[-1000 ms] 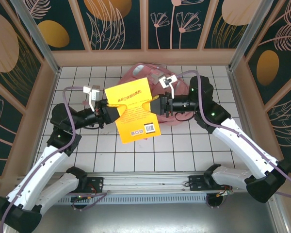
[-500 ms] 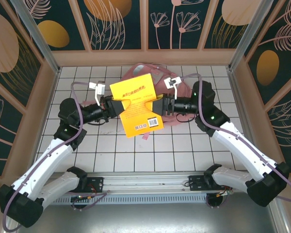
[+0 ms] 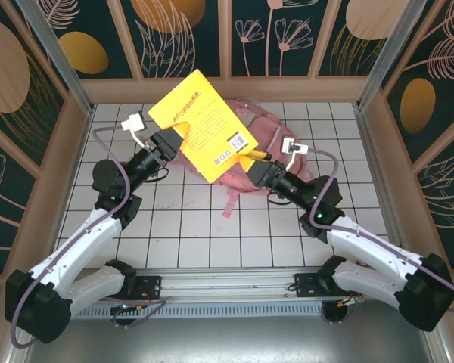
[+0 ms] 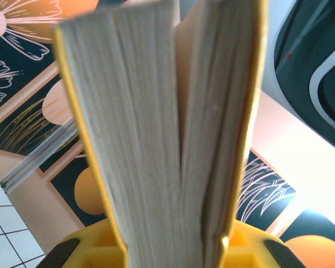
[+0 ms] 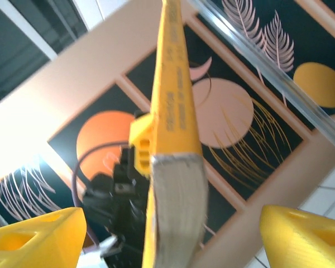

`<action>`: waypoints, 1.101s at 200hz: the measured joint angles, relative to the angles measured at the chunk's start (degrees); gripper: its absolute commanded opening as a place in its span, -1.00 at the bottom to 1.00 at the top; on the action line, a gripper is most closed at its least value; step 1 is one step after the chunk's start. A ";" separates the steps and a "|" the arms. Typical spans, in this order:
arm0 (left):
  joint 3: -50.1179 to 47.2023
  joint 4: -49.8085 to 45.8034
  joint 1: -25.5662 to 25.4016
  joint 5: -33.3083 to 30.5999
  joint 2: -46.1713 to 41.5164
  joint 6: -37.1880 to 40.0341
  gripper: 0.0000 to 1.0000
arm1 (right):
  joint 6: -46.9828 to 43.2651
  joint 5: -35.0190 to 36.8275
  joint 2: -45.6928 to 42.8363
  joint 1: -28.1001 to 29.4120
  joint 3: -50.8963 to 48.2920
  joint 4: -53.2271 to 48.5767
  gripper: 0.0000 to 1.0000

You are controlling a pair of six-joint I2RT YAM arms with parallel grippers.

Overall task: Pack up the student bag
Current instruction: Pass the book.

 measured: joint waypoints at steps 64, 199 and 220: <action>-1.73 3.82 -0.31 -2.89 0.66 -3.41 -1.00 | 3.43 5.75 11.04 2.16 4.74 9.05 0.62; -3.78 2.03 -1.09 -7.80 0.83 -2.25 -1.00 | 4.76 12.57 18.47 6.19 7.15 13.79 -1.00; -3.82 0.70 -1.20 -8.46 0.85 -1.95 0.02 | 4.79 13.22 18.27 6.19 7.13 12.50 -1.00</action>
